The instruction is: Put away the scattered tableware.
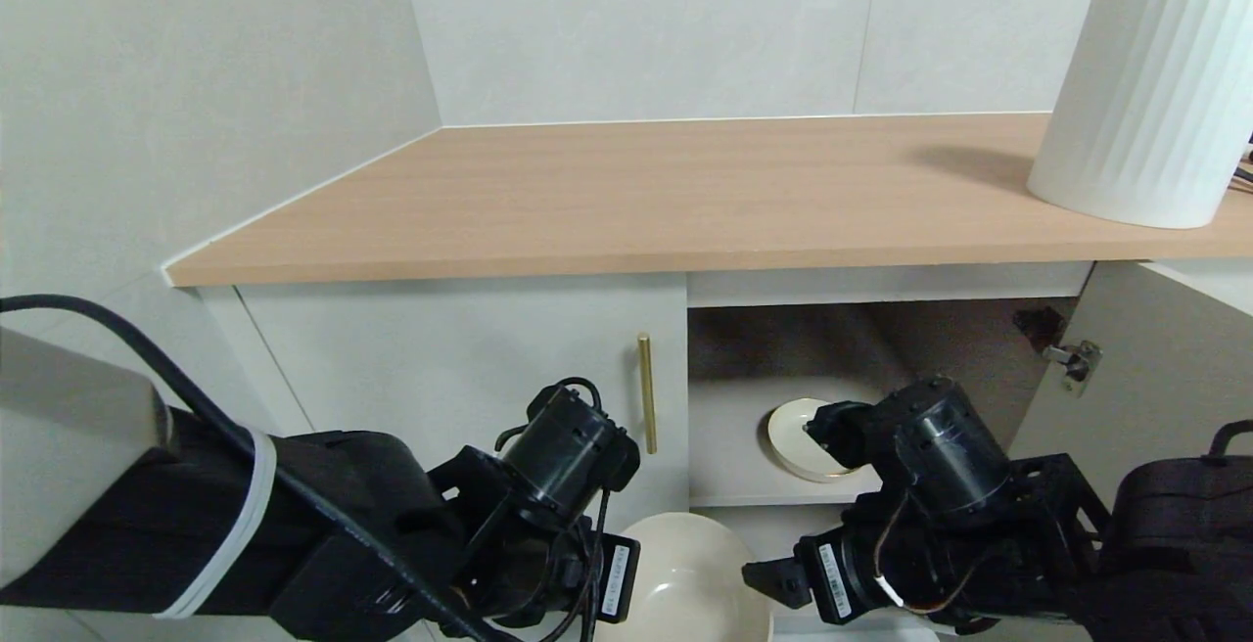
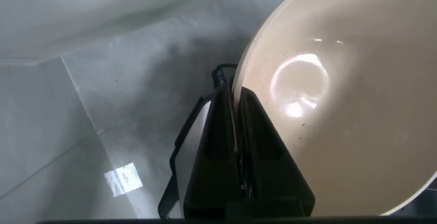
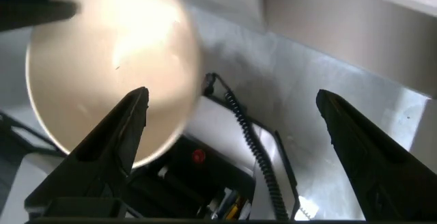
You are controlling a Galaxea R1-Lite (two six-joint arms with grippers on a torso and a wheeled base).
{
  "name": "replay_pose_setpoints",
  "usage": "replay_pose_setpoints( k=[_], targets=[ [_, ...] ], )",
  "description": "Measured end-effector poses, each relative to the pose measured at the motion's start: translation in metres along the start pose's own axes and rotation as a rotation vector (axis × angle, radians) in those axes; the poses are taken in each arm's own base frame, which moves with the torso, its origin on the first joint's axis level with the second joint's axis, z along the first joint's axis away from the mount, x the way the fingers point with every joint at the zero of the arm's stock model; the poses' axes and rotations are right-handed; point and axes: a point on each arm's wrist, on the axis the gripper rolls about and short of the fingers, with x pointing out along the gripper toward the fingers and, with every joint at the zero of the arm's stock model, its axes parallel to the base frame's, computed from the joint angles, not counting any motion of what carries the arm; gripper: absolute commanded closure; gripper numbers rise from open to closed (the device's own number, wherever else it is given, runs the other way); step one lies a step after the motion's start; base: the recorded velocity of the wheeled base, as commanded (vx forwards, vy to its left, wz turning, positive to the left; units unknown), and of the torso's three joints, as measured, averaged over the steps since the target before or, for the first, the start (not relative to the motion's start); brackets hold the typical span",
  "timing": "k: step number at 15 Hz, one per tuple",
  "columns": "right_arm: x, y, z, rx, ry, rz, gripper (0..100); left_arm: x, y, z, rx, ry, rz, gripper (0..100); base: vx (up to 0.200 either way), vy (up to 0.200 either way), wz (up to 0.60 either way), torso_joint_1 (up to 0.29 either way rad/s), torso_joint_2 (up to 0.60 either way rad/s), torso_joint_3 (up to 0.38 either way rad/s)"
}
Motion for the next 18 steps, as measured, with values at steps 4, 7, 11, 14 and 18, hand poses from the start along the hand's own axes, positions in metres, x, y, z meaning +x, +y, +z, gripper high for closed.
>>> replay_pose_setpoints(
  k=[4, 7, 11, 14, 18],
  targets=[
    [0.015, 0.006, -0.005, -0.014, 0.038, -0.003, 0, -0.003, -0.005, -0.002, 0.015, -0.005, -0.013, 100, 0.0, 0.0, 0.0, 0.0, 0.0, 0.0],
    [0.02, 0.007, -0.007, -0.015, 0.053, -0.007, 0, -0.004, -0.006, -0.002, 0.018, -0.006, -0.016, 100, 0.0, 0.0, 0.0, 0.0, 0.0, 0.0],
    [0.022, 0.006, -0.008, -0.015, 0.058, -0.008, 100, -0.004, -0.007, -0.002, 0.02, -0.007, -0.017, 100, 0.0, 0.0, 0.0, 0.0, 0.0, 0.0],
    [0.023, 0.007, -0.008, -0.017, 0.059, -0.005, 100, -0.004, -0.007, -0.002, 0.02, -0.009, -0.021, 100, 0.0, 0.0, 0.0, 0.0, 0.0, 0.0],
    [0.023, 0.006, -0.009, -0.016, 0.062, -0.009, 100, -0.004, -0.007, -0.003, 0.02, -0.005, -0.02, 100, 0.0, 0.0, 0.0, 0.0, 0.0, 0.0]
  ],
)
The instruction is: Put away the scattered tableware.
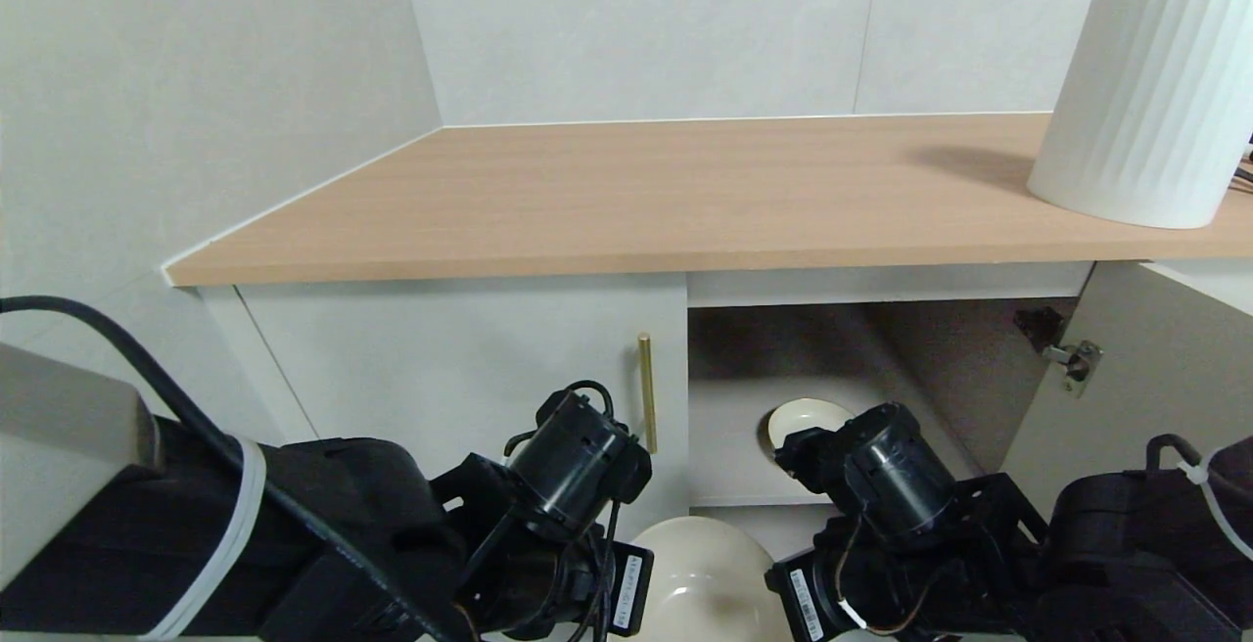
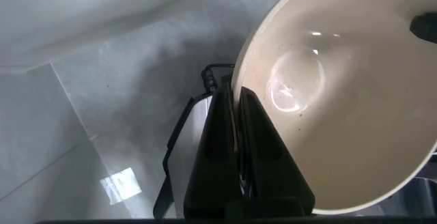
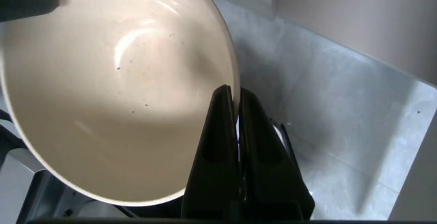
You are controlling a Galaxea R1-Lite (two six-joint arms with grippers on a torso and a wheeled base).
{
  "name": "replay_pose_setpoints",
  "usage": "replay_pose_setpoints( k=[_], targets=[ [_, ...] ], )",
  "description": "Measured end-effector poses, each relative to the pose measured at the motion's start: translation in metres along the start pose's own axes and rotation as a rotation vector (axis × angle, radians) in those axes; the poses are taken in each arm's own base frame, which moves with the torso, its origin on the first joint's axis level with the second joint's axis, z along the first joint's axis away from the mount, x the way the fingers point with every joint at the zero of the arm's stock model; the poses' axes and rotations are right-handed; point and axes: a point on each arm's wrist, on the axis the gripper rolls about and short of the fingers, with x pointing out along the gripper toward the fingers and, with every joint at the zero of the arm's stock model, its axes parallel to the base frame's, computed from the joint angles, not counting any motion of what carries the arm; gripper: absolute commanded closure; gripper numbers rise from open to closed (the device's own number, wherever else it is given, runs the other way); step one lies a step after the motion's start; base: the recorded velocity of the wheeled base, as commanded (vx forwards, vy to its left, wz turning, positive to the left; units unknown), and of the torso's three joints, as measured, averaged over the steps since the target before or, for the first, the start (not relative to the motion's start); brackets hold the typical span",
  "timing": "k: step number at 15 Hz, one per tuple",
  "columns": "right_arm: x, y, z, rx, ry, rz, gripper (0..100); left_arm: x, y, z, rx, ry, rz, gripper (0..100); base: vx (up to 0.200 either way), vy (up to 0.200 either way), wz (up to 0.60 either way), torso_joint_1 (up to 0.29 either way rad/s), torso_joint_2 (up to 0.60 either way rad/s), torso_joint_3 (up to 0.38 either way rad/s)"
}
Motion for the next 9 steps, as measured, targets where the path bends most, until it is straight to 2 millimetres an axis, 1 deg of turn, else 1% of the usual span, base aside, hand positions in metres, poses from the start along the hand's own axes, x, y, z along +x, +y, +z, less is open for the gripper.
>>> replay_pose_setpoints(
  k=[6, 7, 9],
  targets=[
    [0.0001, -0.0005, -0.0007, -0.002, 0.003, -0.004, 100, -0.0001, 0.0, 0.0, -0.001, -0.001, 0.001, 100, 0.0, 0.0, 0.0, 0.0, 0.0, 0.0],
    [0.0001, -0.0005, -0.0007, -0.002, 0.004, -0.004, 100, -0.0001, 0.0, 0.0001, -0.001, -0.001, 0.001, 0, 0.0, 0.0, 0.0, 0.0, 0.0, 0.0],
    [0.0001, -0.0012, -0.0013, -0.002, 0.008, -0.01, 100, -0.0002, 0.0004, -0.0001, -0.001, 0.0, 0.004, 0, 0.0, 0.0, 0.0, 0.0, 0.0, 0.0]
  ],
)
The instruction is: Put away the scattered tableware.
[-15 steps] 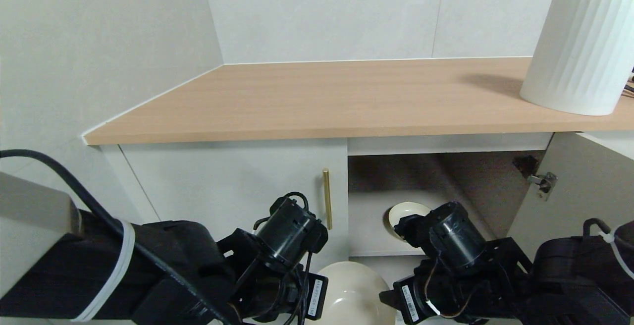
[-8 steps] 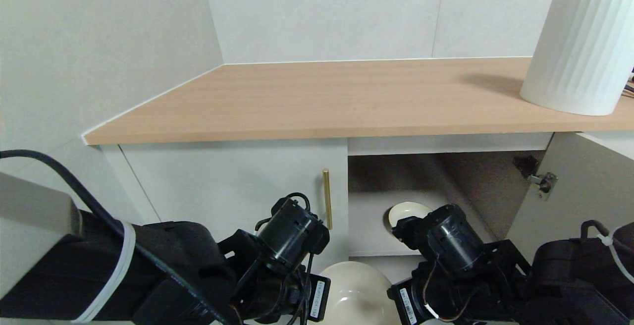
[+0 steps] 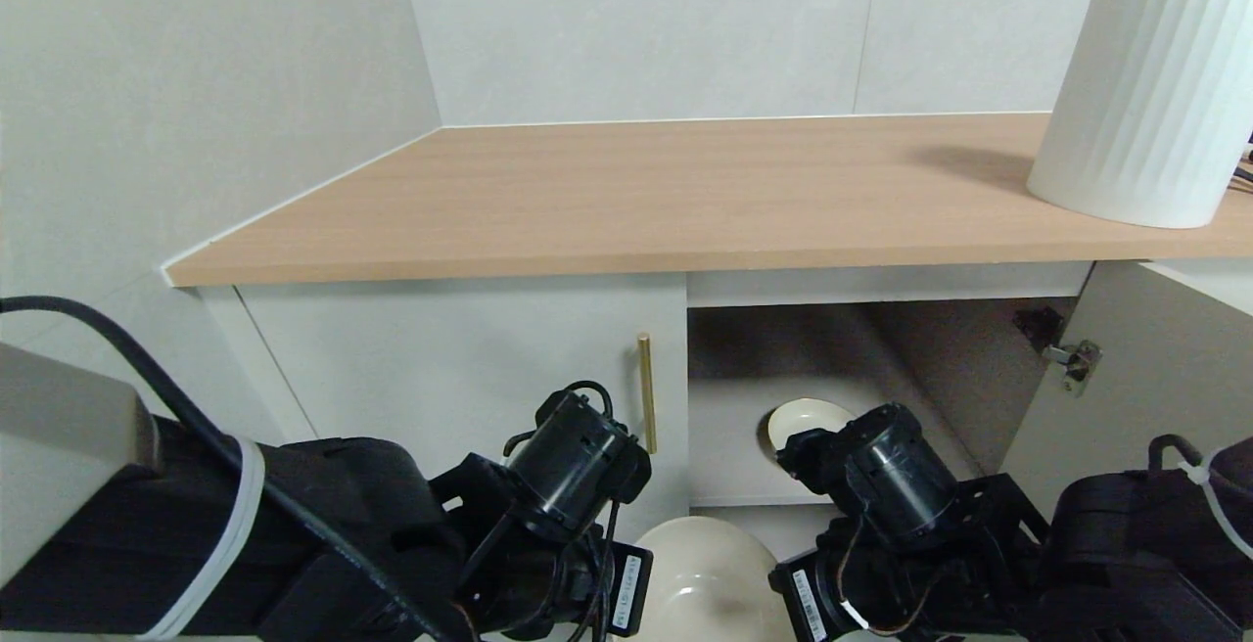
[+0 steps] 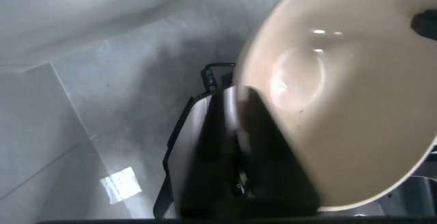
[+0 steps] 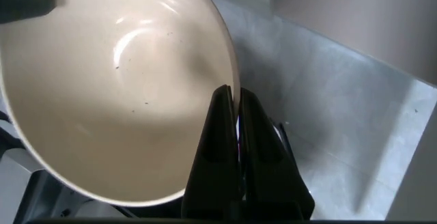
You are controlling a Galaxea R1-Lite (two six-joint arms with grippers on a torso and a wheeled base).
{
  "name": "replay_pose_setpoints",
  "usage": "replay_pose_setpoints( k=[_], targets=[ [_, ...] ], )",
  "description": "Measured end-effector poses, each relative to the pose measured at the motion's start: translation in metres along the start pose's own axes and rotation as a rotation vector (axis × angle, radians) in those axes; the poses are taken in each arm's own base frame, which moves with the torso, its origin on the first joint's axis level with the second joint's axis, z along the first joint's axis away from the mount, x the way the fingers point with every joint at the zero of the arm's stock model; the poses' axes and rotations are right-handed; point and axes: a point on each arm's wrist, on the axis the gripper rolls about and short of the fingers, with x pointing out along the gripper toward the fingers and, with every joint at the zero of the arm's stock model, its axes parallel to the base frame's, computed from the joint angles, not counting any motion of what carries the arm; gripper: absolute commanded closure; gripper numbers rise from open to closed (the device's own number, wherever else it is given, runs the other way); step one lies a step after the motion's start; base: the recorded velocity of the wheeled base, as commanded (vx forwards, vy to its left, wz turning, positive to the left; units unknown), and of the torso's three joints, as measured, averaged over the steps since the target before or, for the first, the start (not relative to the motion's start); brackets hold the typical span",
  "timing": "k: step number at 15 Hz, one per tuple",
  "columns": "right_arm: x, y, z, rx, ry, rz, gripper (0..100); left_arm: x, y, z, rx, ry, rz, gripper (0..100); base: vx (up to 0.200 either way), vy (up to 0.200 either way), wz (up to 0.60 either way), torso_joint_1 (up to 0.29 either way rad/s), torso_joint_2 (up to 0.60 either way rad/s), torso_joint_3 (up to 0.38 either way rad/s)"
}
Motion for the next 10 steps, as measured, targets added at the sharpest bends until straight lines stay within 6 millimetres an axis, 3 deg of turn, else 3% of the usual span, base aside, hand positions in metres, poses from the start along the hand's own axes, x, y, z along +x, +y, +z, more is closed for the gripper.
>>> replay_pose_setpoints(
  k=[7, 10],
  targets=[
    [0.005, -0.004, -0.005, -0.036, 0.026, -0.082, 100, -0.001, 0.0, 0.001, 0.0, -0.004, -0.001, 0, 0.0, 0.0, 0.0, 0.0, 0.0, 0.0],
    [0.015, -0.022, -0.005, -0.033, 0.046, -0.169, 100, -0.002, 0.0, 0.001, -0.001, -0.008, -0.004, 0, 0.0, 0.0, 0.0, 0.0, 0.0, 0.0]
  ],
)
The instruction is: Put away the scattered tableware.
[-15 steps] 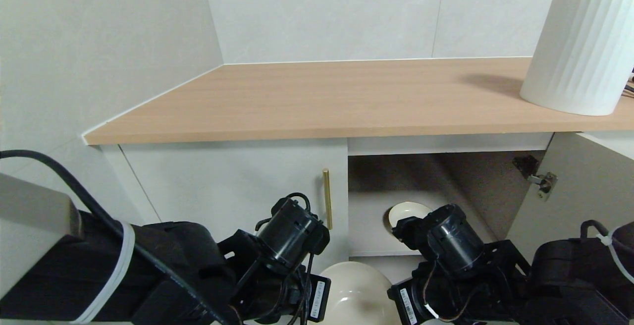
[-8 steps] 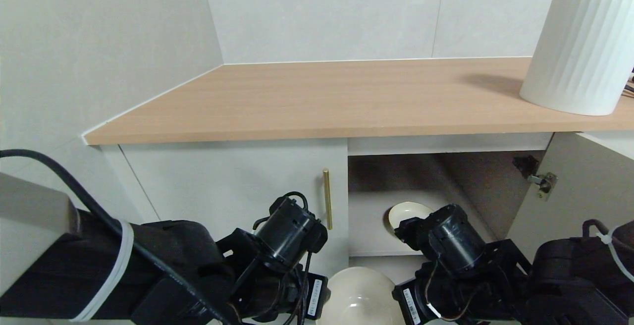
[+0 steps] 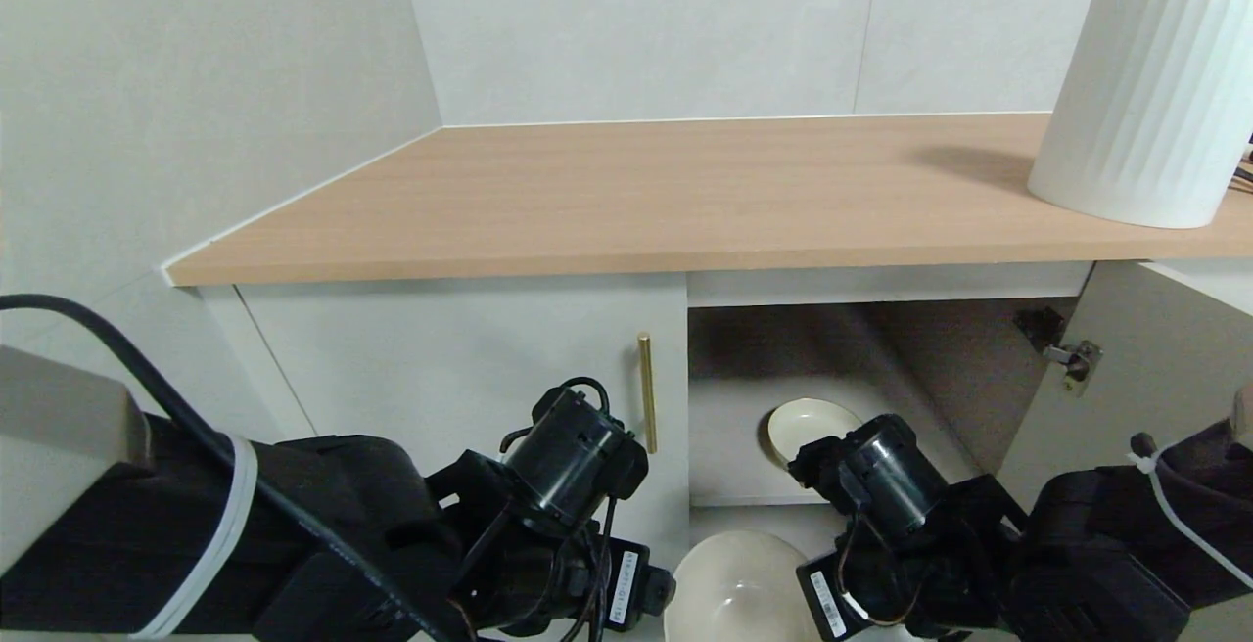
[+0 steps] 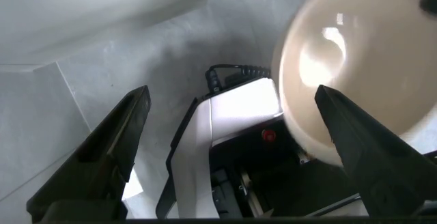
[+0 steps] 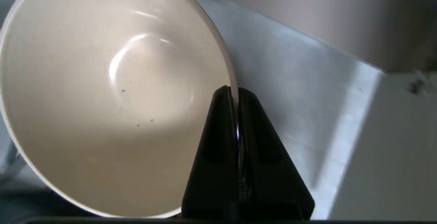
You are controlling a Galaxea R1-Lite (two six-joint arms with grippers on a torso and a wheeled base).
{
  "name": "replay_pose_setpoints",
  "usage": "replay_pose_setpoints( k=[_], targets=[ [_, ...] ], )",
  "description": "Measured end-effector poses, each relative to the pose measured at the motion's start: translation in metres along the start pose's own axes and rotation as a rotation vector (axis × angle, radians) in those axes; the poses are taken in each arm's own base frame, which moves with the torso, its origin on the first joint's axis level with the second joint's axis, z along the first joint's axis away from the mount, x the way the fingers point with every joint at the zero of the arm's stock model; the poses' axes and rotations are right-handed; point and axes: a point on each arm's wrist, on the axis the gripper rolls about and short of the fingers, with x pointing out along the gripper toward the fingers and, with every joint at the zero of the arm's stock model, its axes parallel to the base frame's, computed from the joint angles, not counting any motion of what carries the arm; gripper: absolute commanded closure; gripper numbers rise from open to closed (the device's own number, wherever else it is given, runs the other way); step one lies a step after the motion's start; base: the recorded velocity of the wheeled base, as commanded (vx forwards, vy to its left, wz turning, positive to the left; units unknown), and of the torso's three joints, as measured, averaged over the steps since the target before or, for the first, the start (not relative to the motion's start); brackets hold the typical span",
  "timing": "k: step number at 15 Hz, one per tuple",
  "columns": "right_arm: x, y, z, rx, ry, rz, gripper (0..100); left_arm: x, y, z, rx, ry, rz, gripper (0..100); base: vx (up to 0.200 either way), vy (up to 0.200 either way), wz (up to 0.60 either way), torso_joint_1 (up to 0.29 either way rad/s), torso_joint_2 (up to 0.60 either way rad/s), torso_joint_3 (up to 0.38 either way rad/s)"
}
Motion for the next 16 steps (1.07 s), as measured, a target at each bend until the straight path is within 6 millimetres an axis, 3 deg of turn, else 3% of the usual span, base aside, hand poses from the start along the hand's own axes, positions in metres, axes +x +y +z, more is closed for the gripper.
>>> replay_pose_setpoints(
  k=[3, 9, 16],
  targets=[
    [0.007, -0.026, 0.007, 0.078, -0.002, -0.057, 100, -0.001, 0.0, 0.001, -0.002, -0.004, -0.001, 0, 0.0, 0.0, 0.0, 0.0, 0.0, 0.0],
    [0.013, -0.076, 0.037, 0.396, -0.143, -0.142, 100, -0.006, 0.001, 0.001, -0.004, -0.017, -0.009, 0, 0.0, 0.0, 0.0, 0.0, 0.0, 0.0],
    [0.027, -0.105, 0.065, 0.612, -0.305, -0.228, 100, -0.01, 0.001, 0.001, -0.005, -0.024, -0.012, 0, 0.0, 0.0, 0.0, 0.0, 0.0, 0.0]
  ],
)
